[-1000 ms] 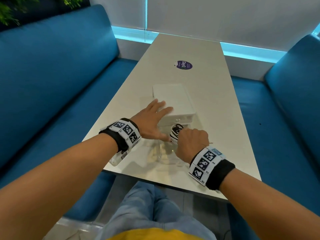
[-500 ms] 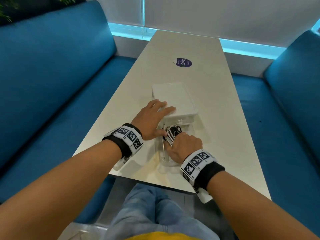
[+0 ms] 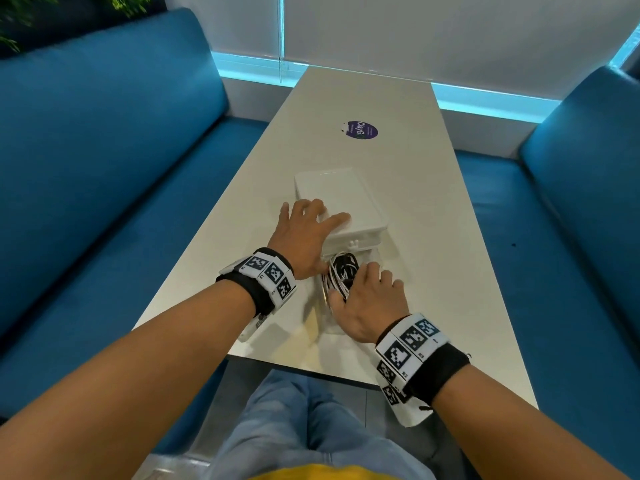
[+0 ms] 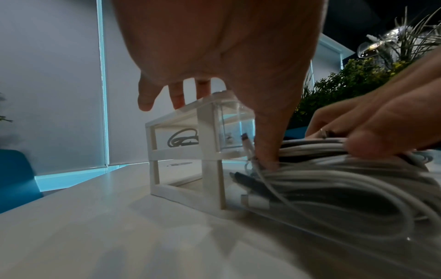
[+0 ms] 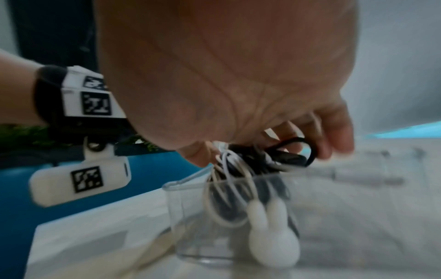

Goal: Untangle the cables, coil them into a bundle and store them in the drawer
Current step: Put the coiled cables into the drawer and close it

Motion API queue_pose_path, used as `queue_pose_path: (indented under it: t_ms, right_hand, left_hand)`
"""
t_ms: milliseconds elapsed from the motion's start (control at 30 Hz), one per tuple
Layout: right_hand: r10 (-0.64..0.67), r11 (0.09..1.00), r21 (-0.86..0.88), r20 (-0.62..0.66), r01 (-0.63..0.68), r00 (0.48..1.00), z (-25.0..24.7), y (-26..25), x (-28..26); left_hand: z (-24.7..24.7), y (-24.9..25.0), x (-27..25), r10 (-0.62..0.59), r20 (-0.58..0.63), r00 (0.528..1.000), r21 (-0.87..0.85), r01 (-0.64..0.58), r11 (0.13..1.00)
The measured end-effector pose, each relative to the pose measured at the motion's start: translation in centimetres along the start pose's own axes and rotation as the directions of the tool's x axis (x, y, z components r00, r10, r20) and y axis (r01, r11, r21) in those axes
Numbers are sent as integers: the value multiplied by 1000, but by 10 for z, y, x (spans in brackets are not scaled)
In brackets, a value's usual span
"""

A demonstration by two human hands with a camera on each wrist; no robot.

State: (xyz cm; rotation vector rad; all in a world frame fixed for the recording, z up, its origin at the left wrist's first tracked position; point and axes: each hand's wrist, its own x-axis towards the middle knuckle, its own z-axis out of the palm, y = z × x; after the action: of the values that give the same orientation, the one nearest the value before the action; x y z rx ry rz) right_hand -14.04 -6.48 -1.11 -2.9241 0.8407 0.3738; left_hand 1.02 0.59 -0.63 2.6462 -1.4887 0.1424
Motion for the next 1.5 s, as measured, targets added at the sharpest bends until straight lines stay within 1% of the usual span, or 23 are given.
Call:
queue_pose_path:
  t_ms: [33,100,200,300,367,433,533,667,767,833,900,967,1067,1133,1200,1267,1300,1367,1433,1500]
  right_hand:
    - [-5,999,-48,-14,5,1000,-1,1,0]
    - [-4,998,-58,-22,3,1000,-2,7,2]
    - [10,999,34,-10,-10,1000,4,15,7]
    - [28,978,206,27,-33,999,8,19,10]
    - [46,949,308,61,-63,997,7,21,11]
    - [64,940,332,49,-77,997,7,21,14]
    - [101,936,341,-11,-91,995,9,19,17]
    - [92,924,378,-74,-57,993,16,22,18]
    - [107,910,411,-120,-48,987,19,22,16]
    - [104,902,431,-128,-39,986,19,22,18]
    - [65,891,453,-114,-6,991,19,23,19]
    - [20,893,449,-67,12,998,20,22,16]
    - [4,922,386,-6,-1,1000,21,19,7]
    - [-4,930,368,11,0,1000,21,21,6]
    - [-15,932,362,2,13,1000,22,25,7]
    - [-44,959,280,-27,50,999,24,29,6]
    - [-56,971,229,-46,65,997,24,30,7]
    - [-70,984,158,-89,83,994,20,30,12]
    - [-78,991,102,-119,90,990,16,30,19]
    - [-67,992,100,-116,79,991,15,29,21]
  left_hand:
    - [0,1,0,-9,1,1000,-2,9,1000]
    - [1,3,-1,-15,0,1000,-20,15,1000]
    - [6,2,-5,-13,26,1000,-93,16,996]
    - [7,1,-8,-16,66,998,-186,28,982]
    - [5,2,-8,-19,59,998,-224,31,974]
    - [4,2,-7,-19,24,1000,-256,25,966]
    - [6,6,-6,-34,-27,999,-286,25,958]
    - [11,14,-5,-110,-59,992,-254,92,963]
    - [16,18,-6,-134,-62,989,-169,122,978]
    - [18,20,-5,-140,-80,987,-123,130,984]
    - [17,23,-4,-153,-108,982,-97,143,985]
    - [17,27,-3,-171,-109,979,-73,164,984]
    - [16,31,-1,-186,-98,978,-30,184,983]
    - [16,31,0,-179,-104,978,-7,179,984]
    - [15,30,-1,-153,-112,982,23,157,987]
    - [15,28,-3,-122,-117,986,31,126,992]
    - [15,27,-4,-108,-116,987,13,110,994]
    - [14,20,-7,-82,-103,991,-75,74,994]
    - [12,10,-10,-45,-40,998,-138,39,990]
    - [9,0,-11,-4,41,999,-132,10,991]
